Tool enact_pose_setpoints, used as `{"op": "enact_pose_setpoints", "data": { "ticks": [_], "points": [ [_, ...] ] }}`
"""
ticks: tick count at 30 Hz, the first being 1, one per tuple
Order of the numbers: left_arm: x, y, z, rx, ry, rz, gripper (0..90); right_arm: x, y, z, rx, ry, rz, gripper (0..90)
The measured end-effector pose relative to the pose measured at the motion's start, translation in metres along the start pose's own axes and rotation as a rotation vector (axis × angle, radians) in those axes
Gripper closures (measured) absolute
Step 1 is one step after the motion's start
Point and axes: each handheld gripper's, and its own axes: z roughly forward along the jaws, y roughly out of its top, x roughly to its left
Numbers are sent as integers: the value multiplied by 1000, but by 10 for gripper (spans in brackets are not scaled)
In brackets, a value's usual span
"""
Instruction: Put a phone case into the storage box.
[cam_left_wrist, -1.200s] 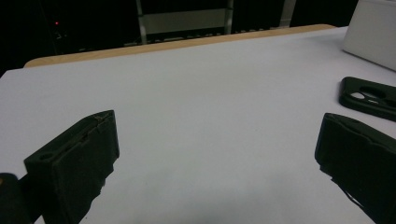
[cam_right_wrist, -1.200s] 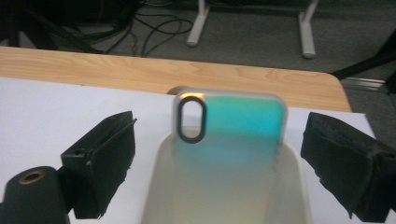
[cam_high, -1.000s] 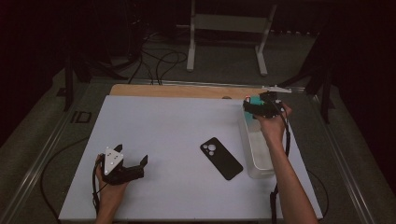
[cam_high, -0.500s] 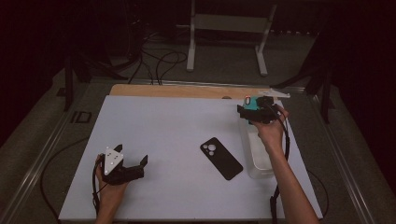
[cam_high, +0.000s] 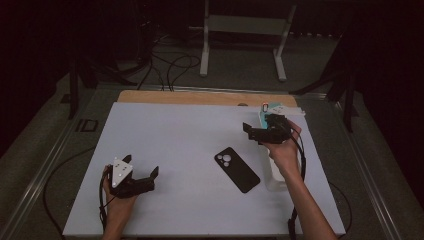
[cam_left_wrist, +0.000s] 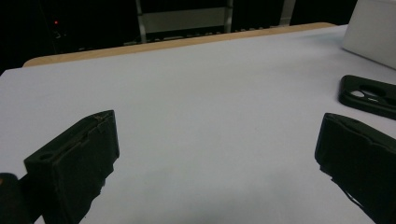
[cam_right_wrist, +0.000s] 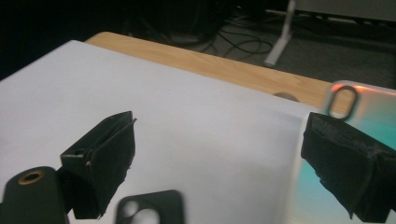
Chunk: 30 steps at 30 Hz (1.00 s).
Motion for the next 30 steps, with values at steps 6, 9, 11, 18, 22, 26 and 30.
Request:
{"op": "enact_pose_setpoints", "data": {
  "ticks": [6,9,11,18,22,26,30],
  "points": [
    [0,0,0,0,0,0,4,23,-11,-12,-26,62,-32,98],
    [0,0,0,1,-1,1,4,28,-15,-14,-32,82,-31,98],
    [0,0,0,1,-2,2,4,33,-21,-17,-33,96,-31,98],
    [-1,0,1,6,-6,4,4,41,-37,-18,-14,129,-44,97],
    [-1,0,1,6,-6,4,4,45,-45,-18,-19,149,-41,97],
    [-1,-1,1,7,-6,1,4,51,-52,-18,-13,150,-62,98],
    [-1,0,2,6,-7,1,4,56,-59,-20,-15,132,-107,98]
  ]
}}
